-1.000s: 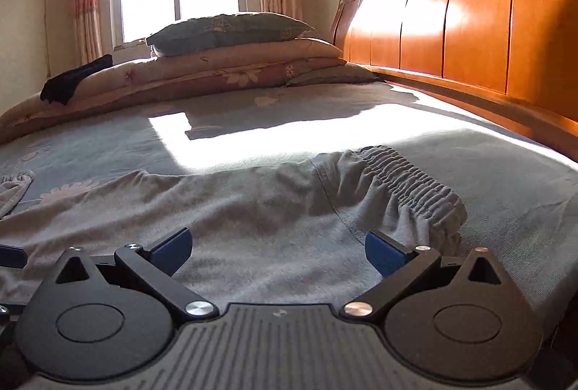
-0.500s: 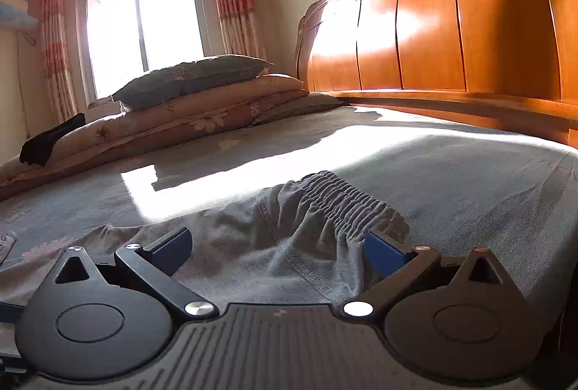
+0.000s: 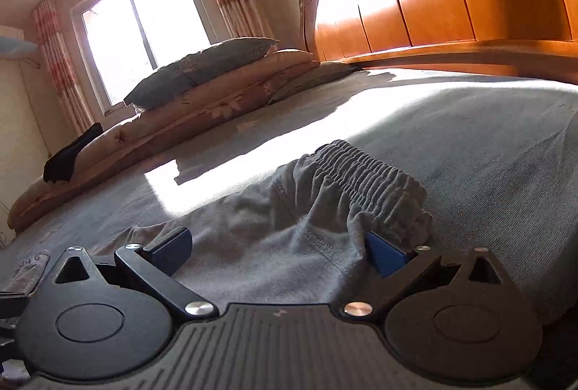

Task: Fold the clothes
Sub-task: 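Press both open grippers along the folded grey sweatpants to flatten them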

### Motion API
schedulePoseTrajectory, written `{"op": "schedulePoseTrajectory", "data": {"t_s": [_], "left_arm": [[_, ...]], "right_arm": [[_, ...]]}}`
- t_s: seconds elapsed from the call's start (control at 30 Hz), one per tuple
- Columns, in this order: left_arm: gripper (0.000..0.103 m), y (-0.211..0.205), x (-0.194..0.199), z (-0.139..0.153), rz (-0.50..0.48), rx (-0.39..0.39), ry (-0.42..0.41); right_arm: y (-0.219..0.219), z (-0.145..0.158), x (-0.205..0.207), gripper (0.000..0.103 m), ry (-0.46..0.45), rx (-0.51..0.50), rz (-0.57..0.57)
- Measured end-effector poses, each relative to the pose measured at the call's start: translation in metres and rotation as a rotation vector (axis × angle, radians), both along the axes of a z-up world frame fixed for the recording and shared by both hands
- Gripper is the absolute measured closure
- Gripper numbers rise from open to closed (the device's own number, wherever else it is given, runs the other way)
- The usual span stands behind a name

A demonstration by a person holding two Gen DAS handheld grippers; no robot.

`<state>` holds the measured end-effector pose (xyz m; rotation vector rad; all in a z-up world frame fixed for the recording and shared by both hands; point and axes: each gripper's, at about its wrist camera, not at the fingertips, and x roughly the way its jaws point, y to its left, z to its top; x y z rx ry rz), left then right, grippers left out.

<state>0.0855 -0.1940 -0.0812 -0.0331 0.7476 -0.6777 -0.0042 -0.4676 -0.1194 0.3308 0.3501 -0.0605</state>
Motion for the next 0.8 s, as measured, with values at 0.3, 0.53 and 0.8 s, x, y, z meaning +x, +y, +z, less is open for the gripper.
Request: {"op": "schedulePoseTrajectory", "data": {"t_s": [0.3, 0.53, 0.8], "left_arm": [[0.001, 0.005, 0.062, -0.026, 0.117, 0.030, 0.112], [0.001, 0.011, 0.059, -0.021, 0.135, 0.050, 0.128], [0.001, 0.053, 0.037, 0.009, 0.180, 0.044, 0.124]], "right_arm": [[0.077, 0.004, -0.019, 0.000, -0.101, -0.447, 0.179], [0.103, 0.000, -0.002, 0.000, 0.180, -0.420, 0.361], [0.084, 0.047, 0.002, 0.000, 0.294, -0.063, 0.436]]}}
